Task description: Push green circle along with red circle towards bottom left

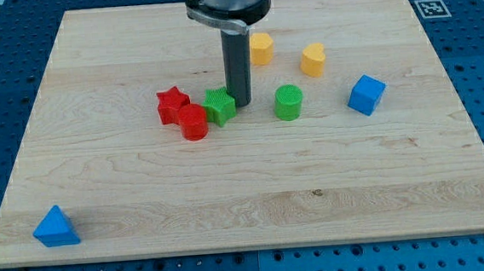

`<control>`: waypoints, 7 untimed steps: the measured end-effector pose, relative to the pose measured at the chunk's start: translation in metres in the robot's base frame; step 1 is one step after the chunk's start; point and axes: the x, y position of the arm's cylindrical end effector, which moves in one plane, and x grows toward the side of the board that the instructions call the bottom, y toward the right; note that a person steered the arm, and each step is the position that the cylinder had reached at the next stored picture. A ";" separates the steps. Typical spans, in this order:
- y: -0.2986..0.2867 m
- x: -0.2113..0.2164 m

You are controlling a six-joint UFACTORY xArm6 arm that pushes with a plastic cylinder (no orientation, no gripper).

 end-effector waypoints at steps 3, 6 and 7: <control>-0.045 0.042; -0.089 0.026; -0.105 0.026</control>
